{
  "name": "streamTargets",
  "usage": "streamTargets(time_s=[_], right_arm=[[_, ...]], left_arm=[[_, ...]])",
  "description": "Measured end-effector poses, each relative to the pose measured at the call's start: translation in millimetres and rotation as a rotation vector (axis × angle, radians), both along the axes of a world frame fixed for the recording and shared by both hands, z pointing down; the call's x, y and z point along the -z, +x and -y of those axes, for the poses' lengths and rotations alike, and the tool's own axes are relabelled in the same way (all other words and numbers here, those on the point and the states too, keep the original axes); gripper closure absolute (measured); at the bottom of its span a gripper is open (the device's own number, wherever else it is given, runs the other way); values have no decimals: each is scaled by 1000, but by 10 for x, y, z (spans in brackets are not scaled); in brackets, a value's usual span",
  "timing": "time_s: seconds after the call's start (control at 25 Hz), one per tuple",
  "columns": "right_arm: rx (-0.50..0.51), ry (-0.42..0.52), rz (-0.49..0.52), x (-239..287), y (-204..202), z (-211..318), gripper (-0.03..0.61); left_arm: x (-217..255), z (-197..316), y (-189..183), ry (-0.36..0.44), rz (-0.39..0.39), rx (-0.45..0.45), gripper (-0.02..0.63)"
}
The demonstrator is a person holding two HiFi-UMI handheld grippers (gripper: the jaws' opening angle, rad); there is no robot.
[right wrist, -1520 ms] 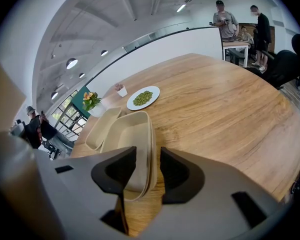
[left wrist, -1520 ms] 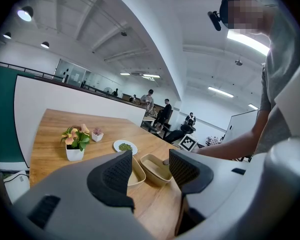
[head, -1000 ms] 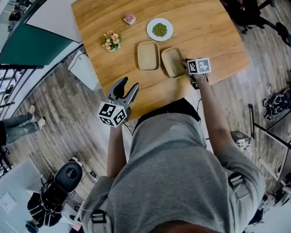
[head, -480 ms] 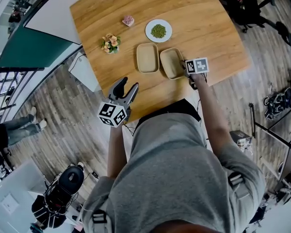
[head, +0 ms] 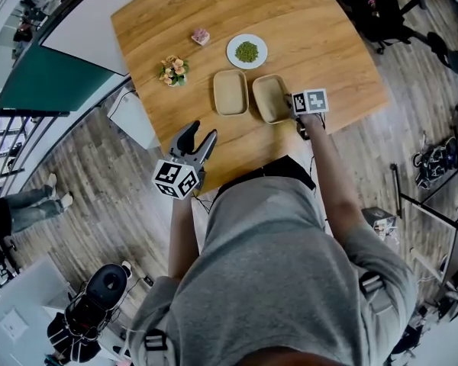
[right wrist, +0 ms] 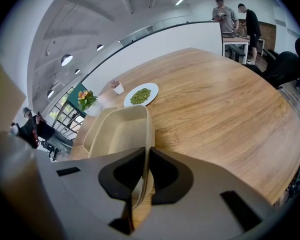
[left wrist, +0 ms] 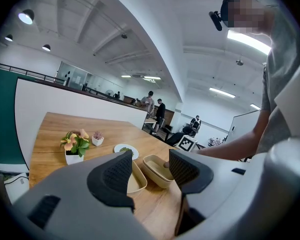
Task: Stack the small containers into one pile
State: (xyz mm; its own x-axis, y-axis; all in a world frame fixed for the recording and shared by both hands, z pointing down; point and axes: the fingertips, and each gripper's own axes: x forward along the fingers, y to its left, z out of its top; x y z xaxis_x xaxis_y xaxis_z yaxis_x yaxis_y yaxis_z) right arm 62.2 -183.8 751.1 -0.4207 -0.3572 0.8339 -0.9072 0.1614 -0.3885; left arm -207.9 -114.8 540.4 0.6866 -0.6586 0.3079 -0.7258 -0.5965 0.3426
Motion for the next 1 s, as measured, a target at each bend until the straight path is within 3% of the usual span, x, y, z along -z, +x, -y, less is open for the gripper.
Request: streamTargets(time_s=[0.36,1.0], right_arm=[[-61,-20,-2,320,-125,-26,551],[-136,-40,91,546,-810,193,549]], left_arm=[[190,-154,-39,28,-9,12,367],[250,-188,-286,36,-10,48,367]])
